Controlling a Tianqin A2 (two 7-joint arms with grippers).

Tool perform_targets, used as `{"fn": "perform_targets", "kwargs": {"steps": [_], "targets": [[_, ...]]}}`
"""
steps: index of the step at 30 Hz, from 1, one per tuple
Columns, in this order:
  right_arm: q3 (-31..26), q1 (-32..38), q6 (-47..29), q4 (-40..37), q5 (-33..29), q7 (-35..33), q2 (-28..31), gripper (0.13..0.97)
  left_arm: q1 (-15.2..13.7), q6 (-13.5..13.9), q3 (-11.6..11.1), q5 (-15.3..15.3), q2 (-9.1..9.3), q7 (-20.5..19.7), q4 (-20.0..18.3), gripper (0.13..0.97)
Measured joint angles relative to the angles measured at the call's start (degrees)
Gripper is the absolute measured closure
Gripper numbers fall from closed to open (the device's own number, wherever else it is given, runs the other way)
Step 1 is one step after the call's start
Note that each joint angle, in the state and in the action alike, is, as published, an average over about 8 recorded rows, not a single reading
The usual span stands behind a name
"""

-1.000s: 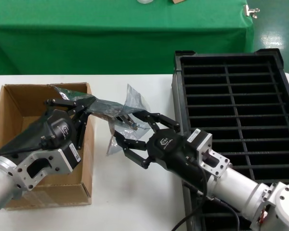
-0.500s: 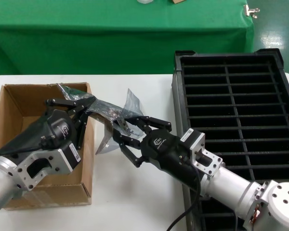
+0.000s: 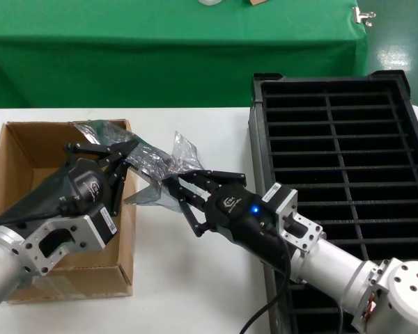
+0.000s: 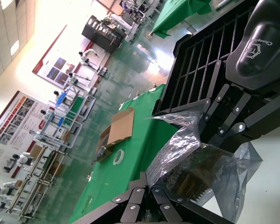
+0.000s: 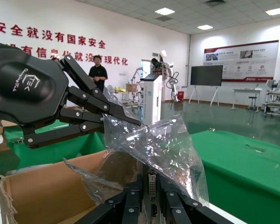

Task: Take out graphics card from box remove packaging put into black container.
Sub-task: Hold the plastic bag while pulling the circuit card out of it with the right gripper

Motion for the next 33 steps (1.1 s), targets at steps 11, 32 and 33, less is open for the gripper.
{"fn": "perform_targets", "kwargs": {"steps": [11,32,33], "targets": [[-0.1,-1.4,-0.1,2.4,-0.2,1.7,1.6,0.903,0.0,0.0,0.0,0.0,0.00,0.0,0.0,0.958],[1.2,-0.5,-0.9,1.0,1.6,3.8,1.9,0.778,0.0,0.0,0.0,0.0,0.00,0.0,0.0,0.958],[1.3,-0.5,-1.0,1.0,1.7,3.9,1.9,0.763,0.0,0.0,0.0,0.0,0.00,0.0,0.0,0.958]]}}
